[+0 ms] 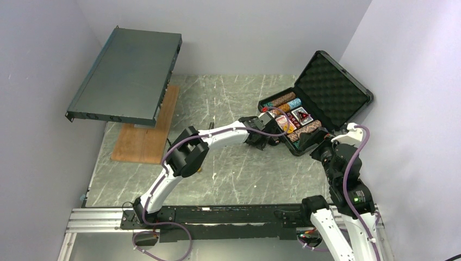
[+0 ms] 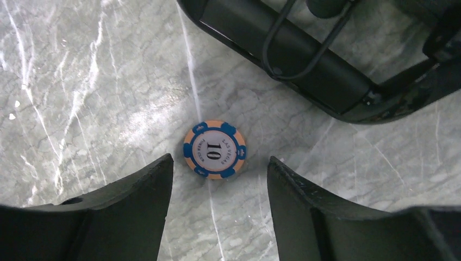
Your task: Pack up texas hold em set
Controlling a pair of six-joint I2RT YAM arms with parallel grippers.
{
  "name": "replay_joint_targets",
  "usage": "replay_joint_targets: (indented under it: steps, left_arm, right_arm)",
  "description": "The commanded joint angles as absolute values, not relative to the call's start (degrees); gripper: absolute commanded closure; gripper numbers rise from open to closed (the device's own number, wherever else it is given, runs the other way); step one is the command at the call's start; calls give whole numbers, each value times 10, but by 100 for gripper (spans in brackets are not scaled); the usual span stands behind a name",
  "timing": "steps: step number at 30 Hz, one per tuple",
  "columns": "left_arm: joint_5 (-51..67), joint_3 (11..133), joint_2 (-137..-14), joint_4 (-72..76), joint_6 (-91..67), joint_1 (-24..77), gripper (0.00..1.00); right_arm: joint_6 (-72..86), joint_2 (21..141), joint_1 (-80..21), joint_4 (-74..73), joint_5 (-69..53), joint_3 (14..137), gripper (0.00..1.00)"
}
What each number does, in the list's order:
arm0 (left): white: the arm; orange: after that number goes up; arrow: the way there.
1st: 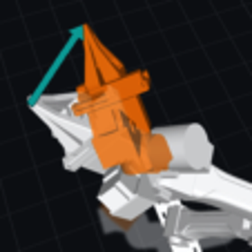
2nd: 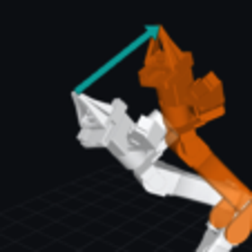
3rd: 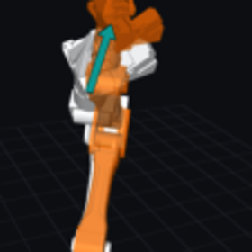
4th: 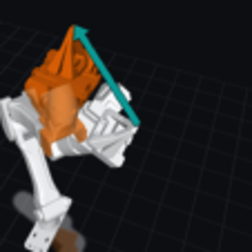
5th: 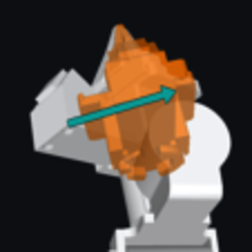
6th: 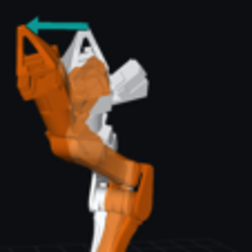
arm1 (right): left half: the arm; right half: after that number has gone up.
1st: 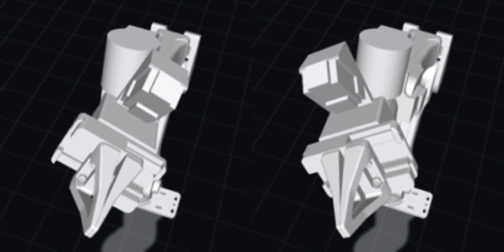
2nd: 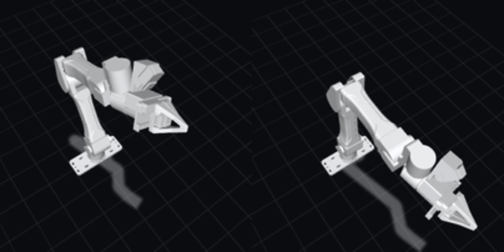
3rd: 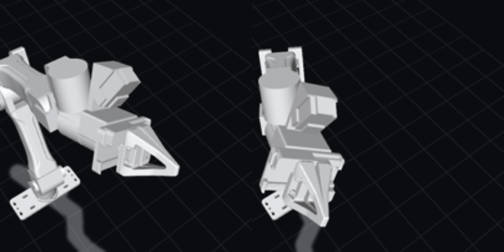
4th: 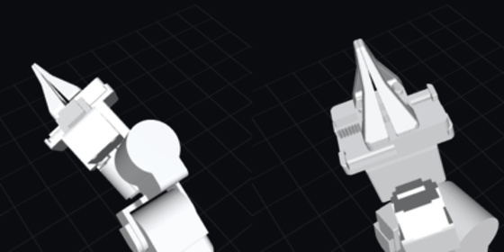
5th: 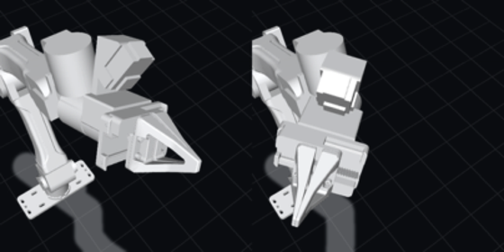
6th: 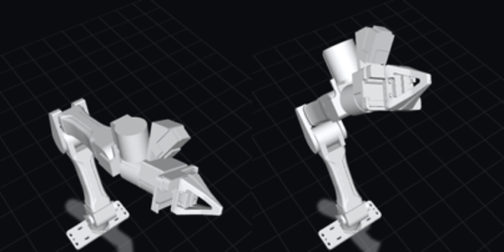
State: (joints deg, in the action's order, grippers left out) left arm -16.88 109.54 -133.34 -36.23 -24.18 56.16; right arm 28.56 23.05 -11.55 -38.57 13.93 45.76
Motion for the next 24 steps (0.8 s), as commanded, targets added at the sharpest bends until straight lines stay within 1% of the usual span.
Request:
replay_joint_targets:
  steps: [1, 16, 19, 24]
  left_arm:
    - [-161, 1109, -1343, -351, -236, 550, 35]
    - [-133, 1110, -1355, -356, -227, 550, 48]
    - [-125, 1105, -1353, -357, -230, 550, 50]
    - [-115, 1105, -1358, -364, -230, 551, 49]
  right_arm:
    - [279, 229, -114, -376, 127, 455, 0]
    - [279, 236, -114, -371, 120, 450, 0]
    - [279, 236, -114, -370, 120, 448, 0]
    - [279, 237, -114, -370, 117, 448, 0]
